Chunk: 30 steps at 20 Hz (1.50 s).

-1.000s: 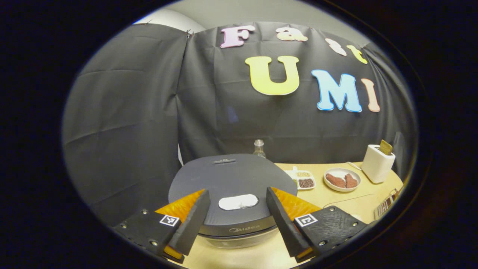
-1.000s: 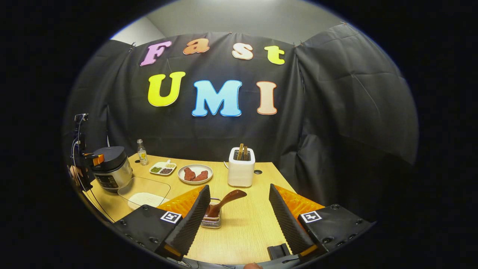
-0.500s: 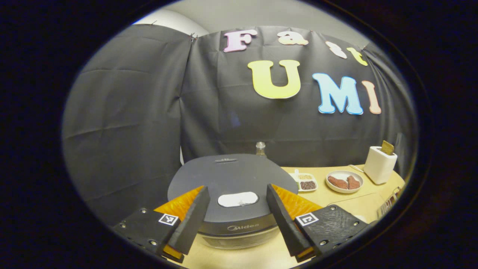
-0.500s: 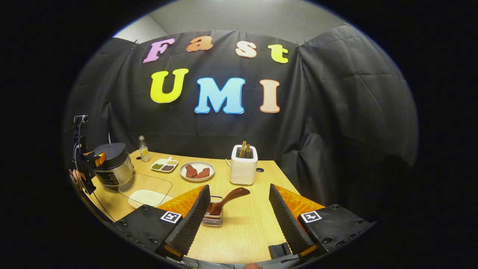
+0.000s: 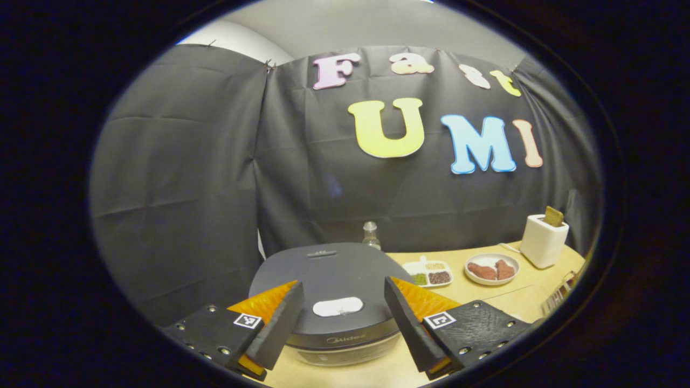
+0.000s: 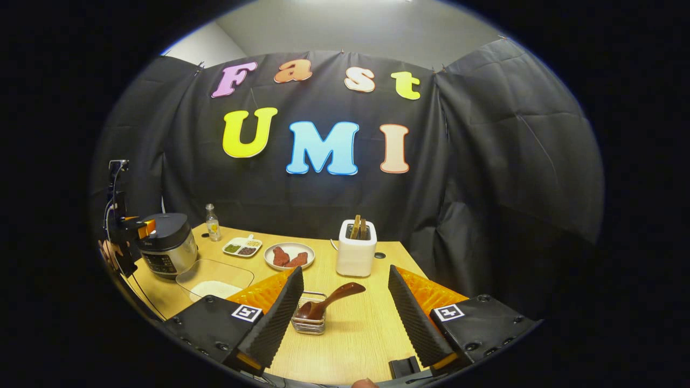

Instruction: Close the left gripper, press the button to open the rice cooker; take a wooden spoon from the chopstick holder with the right hand, scoop a spoonful of rice and pour it into the rice cooker, then put the wooden spoon back into the chopstick holder.

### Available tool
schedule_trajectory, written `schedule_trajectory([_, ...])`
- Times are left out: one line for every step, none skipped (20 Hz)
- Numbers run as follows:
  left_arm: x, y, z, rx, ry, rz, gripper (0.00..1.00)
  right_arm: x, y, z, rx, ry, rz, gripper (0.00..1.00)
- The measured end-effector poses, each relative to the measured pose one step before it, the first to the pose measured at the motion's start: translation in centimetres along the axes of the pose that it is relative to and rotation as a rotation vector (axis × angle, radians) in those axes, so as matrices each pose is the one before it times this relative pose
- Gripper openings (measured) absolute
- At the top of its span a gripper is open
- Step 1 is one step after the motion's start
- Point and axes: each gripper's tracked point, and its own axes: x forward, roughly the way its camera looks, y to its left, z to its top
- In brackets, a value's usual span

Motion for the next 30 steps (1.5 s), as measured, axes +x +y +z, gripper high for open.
schedule_trajectory([-1.016, -0.274, 1.696, -0.00185, -0.0248, -0.00368, 0.91, -0.003, 0.033, 0.339, 0.0067, -0.01389, 0.00987, 1.0])
schedule_trajectory([-1.18, -0.498, 1.74, -0.00297, -0.02443, -0.00482, 0.93, -0.092, -0.027, 0.436, 0.00571, -0.01513, 0.00923, 0.99])
schedule_trajectory([-1.186, -0.452, 1.366, -0.00051, -0.02117, -0.0012, 0.9, -0.061, -0.126, 0.417, 0.00269, -0.01586, 0.00953, 0.99])
schedule_trajectory([-1.288, -0.5, 1.553, 0.0012, -0.0205, -0.00121, 0.91, -0.156, -0.206, 0.495, -0.00032, -0.01911, 0.00652, 0.99])
schedule_trajectory([-1.52, -0.516, 1.278, 0.00201, -0.01693, -0.00164, 0.91, -0.021, -0.139, 0.445, 0.00071, -0.01744, 0.01169, 0.99])
schedule_trajectory([-1.522, -0.473, 1.316, 0.00147, -0.0149, 0.00131, 0.91, -0.237, 0.216, 0.279, 0.00379, -0.01098, 0.02361, 0.99])
schedule_trajectory([-1.478, -0.542, 1.077, 0.00019, -0.01745, -0.0002, 0.9, -0.2, 0.18, 0.027, 0.00322, -0.00722, 0.0201, 0.96])
schedule_trajectory([-1.403, -0.432, 1.278, -0.00425, -0.01714, -0.00176, 0.9, -0.226, 0.025, 0.203, -0.00088, -0.00843, 0.01701, 0.99])
schedule_trajectory([-1.344, -0.544, 1.053, -0.00674, -0.01536, -0.00571, 0.9, -0.283, -0.108, 0.128, -0.00449, -0.00703, 0.00549, 0.99])
schedule_trajectory([-1.354, -0.526, 1.029, -0.00683, -0.01095, -0.01032, 0.9, -0.36, -0.183, 0.176, -0.00541, -0.0069, 0.00003, 0.99])
schedule_trajectory([-1.298, -0.434, 0.712, -0.00403, -0.01211, -0.01005, 0.91, -0.409, 0.156, 0.17, -0.00113, -0.00831, 0.00268, 0.99])
schedule_trajectory([-1.151, -0.459, 0.759, 0.00161, -0.01, -0.01317, 0.93, -0.369, 0.232, 0.237, 0.00238, -0.00735, 0.0016, 1.0])
schedule_trajectory([-1.142, -0.044, 0.572, 0.00184, -0.00846, -0.00491, 0.9, -0.443, 0.29, 0.21, 0.00331, -0.0076, 0.00038, 0.99])
schedule_trajectory([-0.947, -0.169, 0.519, 0.00029, -0.00511, -0.0102, 0.9, -0.357, 0.391, 0.225, 0.00345, -0.00503, 0.00058, 0.99])
schedule_trajectory([-1.106, -0.07, 0.45, -0.00169, -0.00515, -0.00868, 0.9, -0.398, 0.305, 0.243, 0.00371, -0.01004, -0.00229, 0.99])
schedule_trajectory([-0.876, 0.142, 0.419, 0.00276, -0.00735, -0.00586, 0.9, -0.406, 0.423, 0.344, 0.00102, -0.00988, -0.00126, 0.99])
schedule_trajectory([-0.805, 0.488, 0.336, 0.0047, -0.00752, -0.00219, 0.9, -0.46, 0.342, 0.349, -0.00094, -0.01109, -0.00365, 0.99])
schedule_trajectory([-0.709, 0.425, 0.231, 0.00059, -0.0066, -0.00226, 0.9, -0.39, 0.42, 0.283, -0.0004, -0.00806, -0.00182, 0.99])
schedule_trajectory([-0.797, 0.546, 0.077, -0.00016, -0.00222, 0.00028, 0.9, -0.523, 0.562, 0.2, 0.00482, -0.01111, 0.00043, 0.99])
schedule_trajectory([-0.748, 0.619, -0.02, -0.00235, 0.00208, 0.00328, 0.9, -0.495, 0.341, 0.274, 0.0091, -0.00868, -0.00579, 0.99])
schedule_trajectory([-0.632, 0.559, -0.011, -0.00591, -0.00022, 0.00116, 0.9, -0.389, 0.477, 0.192, 0.00903, -0.00946, -0.00012, 0.99])
schedule_trajectory([-0.615, 0.494, 0.13, -0.00474, 0.00008, 0.00384, 0.9, -0.352, 0.377, 0.146, 0.00321, -0.00653, -0.00508, 0.99])
schedule_trajectory([-0.587, 0.474, -0.078, -0.00273, 0.00224, 0.00232, 0.9, -0.296, 0.229, -0.064, -0.00159, -0.00246, -0.00334, 0.99])
schedule_trajectory([-0.593, 0.4, 0.153, 0.00197, -0.0037, -0.00018, 0.9, -0.253, 0.286, -0.006, -0.00398, -0.00118, -0.00363, 0.99])
schedule_trajectory([-0.406, 0.386, 0.202, 0.00828, -0.00645, -0.00221, 0.93, -0.18, 0.2, 0.122, -0.00334, -0.00137, -0.00223, 0.99])
schedule_trajectory([-0.315, 0.338, 0.291, 0.01179, -0.00613, -0.0011, 0.9, -0.203, 0.211, 0.107, -0.00165, 0.00006, -0.0015, 0.96])
schedule_trajectory([-0.279, 0.357, 0.203, 0.00969, -0.00444, -0.0004, 0.9, -0.264, 0.215, 0.069, -0.00113, -0.00194, -0.00119, 0.96])
schedule_trajectory([-0.273, 0.188, 0.273, 0.00309, -0.00682, -0.0033, 0.9, -0.214, 0.152, 0.162, -0.00139, -0.00303, -0.00159, 0.99])
schedule_trajectory([-0.27, 0.019, 0.229, -0.00083, -0.00486, -0.00368, 0.9, -0.219, 0.123, 0.13, -0.00341, -0.00334, -0.00156, 0.99])
schedule_trajectory([-0.208, 0.068, 0.227, -0.00324, -0.00474, -0.00275, 0.9, -0.211, 0.135, 0.209, -0.00382, -0.00705, -0.00218, 0.99])
